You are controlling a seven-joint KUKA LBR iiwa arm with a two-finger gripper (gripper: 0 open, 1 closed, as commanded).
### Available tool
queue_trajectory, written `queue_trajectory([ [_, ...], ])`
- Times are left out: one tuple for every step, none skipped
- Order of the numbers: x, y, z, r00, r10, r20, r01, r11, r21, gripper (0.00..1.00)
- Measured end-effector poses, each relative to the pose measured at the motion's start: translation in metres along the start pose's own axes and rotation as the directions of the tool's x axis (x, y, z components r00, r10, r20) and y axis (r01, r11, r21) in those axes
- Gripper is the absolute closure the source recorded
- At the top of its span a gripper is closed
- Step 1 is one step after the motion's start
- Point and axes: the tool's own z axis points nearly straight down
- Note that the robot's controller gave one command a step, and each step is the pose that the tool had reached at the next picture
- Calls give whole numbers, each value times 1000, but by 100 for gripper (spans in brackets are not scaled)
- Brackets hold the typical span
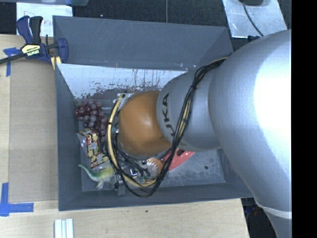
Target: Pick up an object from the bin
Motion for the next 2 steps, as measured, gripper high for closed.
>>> queue_trajectory([
  [-21, 27, -5, 903, -428, -20, 429, 903, 39, 100],
  [-21, 27, -5, 903, -428, -20, 429, 903, 38, 100],
])
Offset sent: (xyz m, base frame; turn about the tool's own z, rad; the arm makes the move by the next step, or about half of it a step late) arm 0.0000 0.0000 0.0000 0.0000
